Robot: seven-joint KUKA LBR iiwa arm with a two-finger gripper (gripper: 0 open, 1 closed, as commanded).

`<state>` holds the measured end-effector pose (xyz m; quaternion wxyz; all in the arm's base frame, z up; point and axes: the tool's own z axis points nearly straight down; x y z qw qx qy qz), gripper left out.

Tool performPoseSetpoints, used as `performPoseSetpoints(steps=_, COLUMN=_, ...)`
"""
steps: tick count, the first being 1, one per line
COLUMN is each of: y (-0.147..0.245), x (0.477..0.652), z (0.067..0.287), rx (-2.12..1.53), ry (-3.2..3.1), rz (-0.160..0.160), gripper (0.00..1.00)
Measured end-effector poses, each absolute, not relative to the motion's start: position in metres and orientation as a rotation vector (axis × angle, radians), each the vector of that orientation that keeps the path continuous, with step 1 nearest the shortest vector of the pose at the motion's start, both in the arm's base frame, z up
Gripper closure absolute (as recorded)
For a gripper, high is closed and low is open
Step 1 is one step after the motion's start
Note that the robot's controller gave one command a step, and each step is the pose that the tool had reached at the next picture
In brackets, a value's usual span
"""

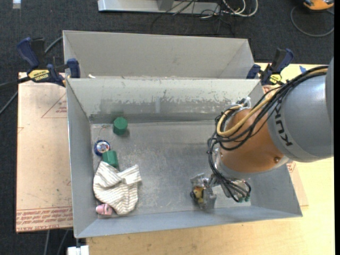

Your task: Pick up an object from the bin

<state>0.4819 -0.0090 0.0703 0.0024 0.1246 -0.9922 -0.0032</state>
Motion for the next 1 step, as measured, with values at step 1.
performPoseSetpoints(steps=1, y=0.0199, x=0.5071, z=0.261, rx=0.378, ry=-3.117, rz=-0.011, gripper=1.0)
